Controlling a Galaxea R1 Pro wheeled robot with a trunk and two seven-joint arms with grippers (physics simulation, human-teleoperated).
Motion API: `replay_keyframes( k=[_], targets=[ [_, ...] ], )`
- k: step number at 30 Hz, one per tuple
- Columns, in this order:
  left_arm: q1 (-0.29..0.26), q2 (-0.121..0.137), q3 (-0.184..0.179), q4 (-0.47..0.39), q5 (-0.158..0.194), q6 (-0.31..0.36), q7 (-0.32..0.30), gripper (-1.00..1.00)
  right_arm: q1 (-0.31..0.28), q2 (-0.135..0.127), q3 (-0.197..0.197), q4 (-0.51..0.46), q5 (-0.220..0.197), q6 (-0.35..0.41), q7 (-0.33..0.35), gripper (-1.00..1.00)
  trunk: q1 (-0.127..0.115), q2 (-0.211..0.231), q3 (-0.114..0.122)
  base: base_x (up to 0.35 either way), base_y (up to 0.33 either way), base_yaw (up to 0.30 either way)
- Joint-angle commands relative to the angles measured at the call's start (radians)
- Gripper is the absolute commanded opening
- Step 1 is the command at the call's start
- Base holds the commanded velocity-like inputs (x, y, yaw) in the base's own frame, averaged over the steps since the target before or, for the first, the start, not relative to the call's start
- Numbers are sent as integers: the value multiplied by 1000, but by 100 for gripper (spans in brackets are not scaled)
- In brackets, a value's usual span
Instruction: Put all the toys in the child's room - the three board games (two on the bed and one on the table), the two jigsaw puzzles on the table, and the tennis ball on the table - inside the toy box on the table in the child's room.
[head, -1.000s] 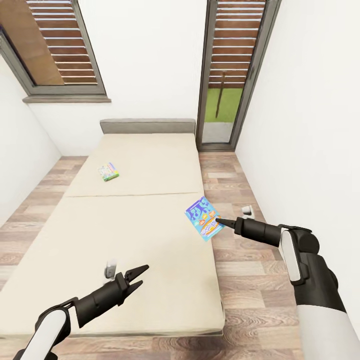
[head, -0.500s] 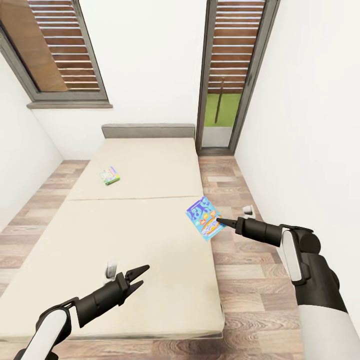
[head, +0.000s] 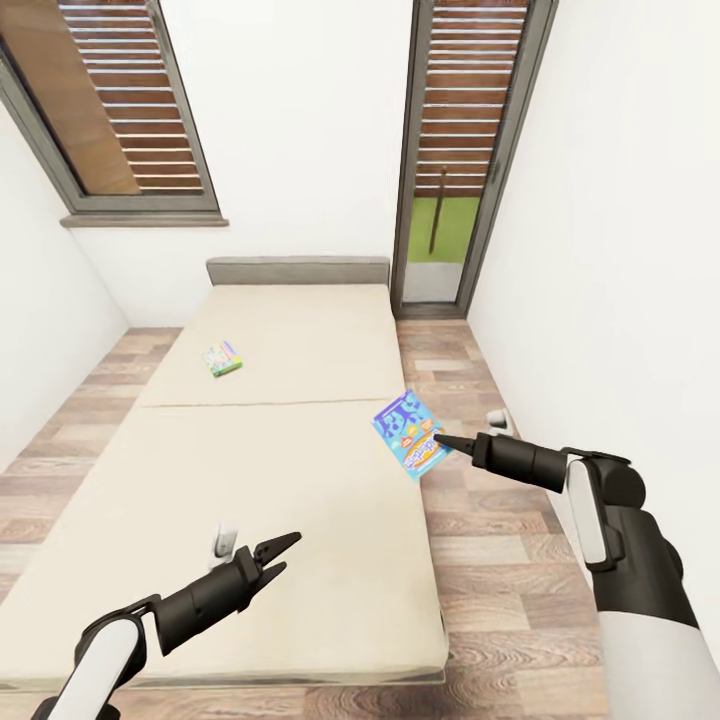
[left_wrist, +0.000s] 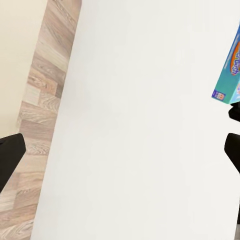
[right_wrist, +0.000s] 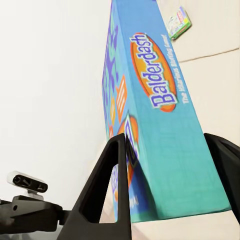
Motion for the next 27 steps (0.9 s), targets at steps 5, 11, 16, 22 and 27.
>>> replay_keyframes(
  k=[5, 11, 16, 22, 27],
  targets=[
    [-1, -3, 0, 0, -8, 0, -5, 100, 9, 0, -1, -19, 2, 4, 3, -100, 1, -2, 6, 0, 0, 0],
    [-1, -4, 0, 0, -10, -1, -5, 100, 14, 0, -1, -33, 2, 4, 4, -100, 1, -2, 16, 0, 0, 0],
    [-1, -5, -1, 0, -11, -1, -5, 100, 17, 0, -1, -39, 1, 4, 4, -100, 1, -2, 24, 0, 0, 0],
    [-1, -5, -1, 0, -11, -1, -5, 100, 18, 0, -2, -41, 1, 4, 4, -100, 1, -2, 34, 0, 0, 0],
    [-1, -5, -1, 0, -11, -1, -4, 100, 18, 0, -2, -43, 2, 4, 4, -100, 1, -2, 42, 0, 0, 0]
  ],
)
